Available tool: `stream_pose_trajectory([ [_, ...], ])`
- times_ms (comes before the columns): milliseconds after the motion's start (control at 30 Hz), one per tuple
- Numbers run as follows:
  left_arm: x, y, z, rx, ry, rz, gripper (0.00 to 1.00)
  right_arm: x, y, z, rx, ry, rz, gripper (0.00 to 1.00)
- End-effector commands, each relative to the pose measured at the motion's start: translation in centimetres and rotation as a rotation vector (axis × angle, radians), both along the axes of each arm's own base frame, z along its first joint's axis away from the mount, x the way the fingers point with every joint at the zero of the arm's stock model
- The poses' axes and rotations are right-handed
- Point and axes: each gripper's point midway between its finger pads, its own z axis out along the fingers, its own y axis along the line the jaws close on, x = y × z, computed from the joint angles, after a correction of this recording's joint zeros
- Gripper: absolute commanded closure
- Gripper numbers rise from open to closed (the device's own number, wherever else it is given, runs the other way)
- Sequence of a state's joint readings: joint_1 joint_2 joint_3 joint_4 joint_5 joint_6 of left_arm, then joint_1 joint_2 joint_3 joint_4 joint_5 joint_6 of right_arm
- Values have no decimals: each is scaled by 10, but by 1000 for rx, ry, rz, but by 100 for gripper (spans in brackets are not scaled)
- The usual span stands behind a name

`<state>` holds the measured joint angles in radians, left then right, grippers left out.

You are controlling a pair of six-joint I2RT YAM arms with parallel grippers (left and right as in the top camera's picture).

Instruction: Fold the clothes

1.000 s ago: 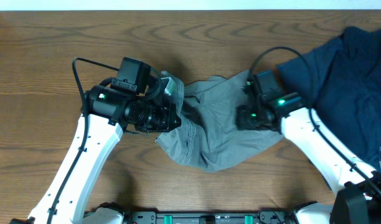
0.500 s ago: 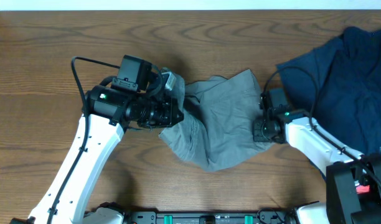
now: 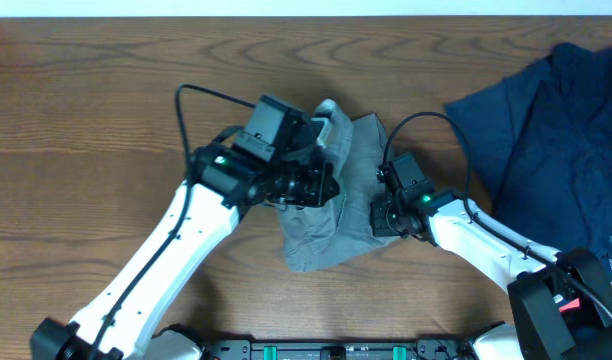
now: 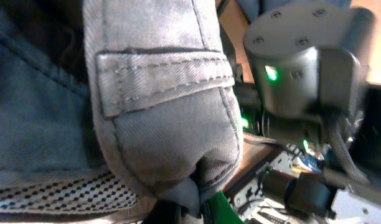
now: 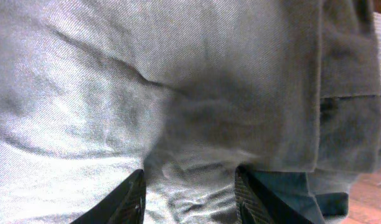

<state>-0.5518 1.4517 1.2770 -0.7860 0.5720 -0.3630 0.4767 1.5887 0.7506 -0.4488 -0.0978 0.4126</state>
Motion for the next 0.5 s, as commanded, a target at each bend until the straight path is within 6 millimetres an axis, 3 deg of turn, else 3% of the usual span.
stream_pose_trajectory([
  [0, 6, -14, -5, -3, 3, -5, 94, -20, 10, -10, 39, 79, 5, 55],
  [133, 10, -29, -17, -6, 11, -19, 94, -20, 9, -10, 37, 80, 2, 54],
  [233, 13, -37, -19, -31, 6, -37, 83, -14, 0, -5, 12, 73, -28, 53],
  [267, 14, -41, -15, -53, -1, -46, 74, -9, -11, 1, -30, 60, -62, 53],
  [400, 28, -39, 5, -109, -95, -54, 69, 14, -57, 36, -172, -7, -181, 50],
  [467, 47, -27, 13, -117, -154, -6, 64, 28, -77, 62, -199, -49, -231, 48],
])
